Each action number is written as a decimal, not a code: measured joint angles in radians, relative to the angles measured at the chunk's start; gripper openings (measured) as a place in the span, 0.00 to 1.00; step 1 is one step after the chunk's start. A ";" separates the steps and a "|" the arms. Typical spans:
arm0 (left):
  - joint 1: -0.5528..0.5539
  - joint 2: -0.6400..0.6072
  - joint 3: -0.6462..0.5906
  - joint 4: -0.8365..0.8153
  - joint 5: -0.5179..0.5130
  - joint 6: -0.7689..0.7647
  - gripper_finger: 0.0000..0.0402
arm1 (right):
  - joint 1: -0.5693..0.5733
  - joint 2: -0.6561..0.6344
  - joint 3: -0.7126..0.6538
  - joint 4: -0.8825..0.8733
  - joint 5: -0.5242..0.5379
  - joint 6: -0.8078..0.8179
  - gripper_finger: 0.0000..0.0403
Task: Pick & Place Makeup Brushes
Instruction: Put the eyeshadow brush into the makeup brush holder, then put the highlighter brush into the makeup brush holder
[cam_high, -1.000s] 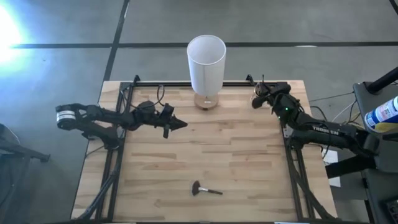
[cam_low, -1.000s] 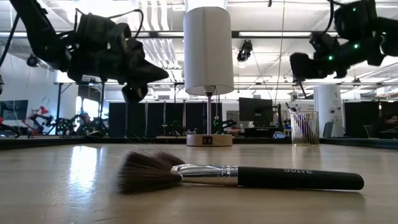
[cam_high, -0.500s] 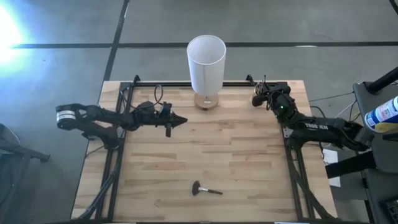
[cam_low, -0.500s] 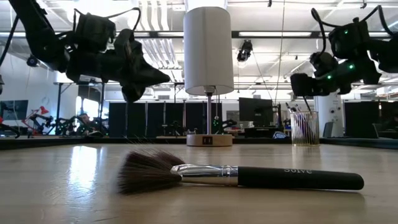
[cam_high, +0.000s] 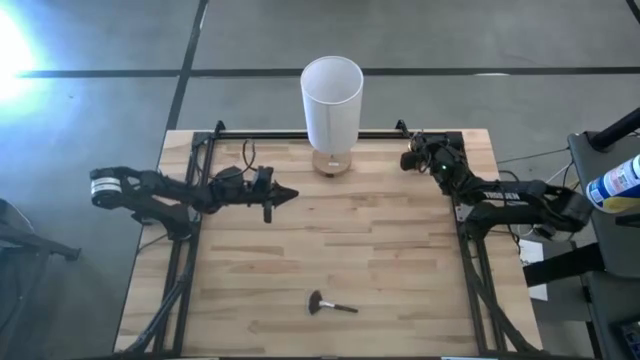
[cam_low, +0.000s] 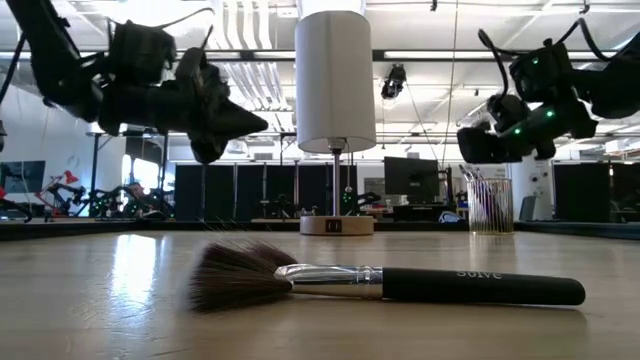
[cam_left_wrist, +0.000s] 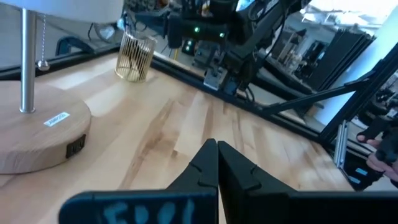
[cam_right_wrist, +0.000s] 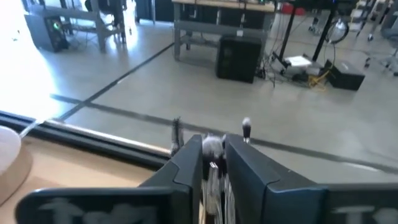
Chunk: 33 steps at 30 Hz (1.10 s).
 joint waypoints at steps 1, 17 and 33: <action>-0.001 0.000 -0.019 0.031 -0.004 -0.002 0.00 | 0.000 -0.006 0.004 -0.027 0.000 0.012 0.17; -0.026 0.000 -0.263 0.341 -0.112 -0.016 0.00 | 0.335 -0.230 0.365 -0.952 -0.017 0.215 0.09; -0.077 0.000 -0.277 0.354 -0.106 0.013 0.00 | 1.052 0.234 0.658 -0.976 -0.150 0.592 0.02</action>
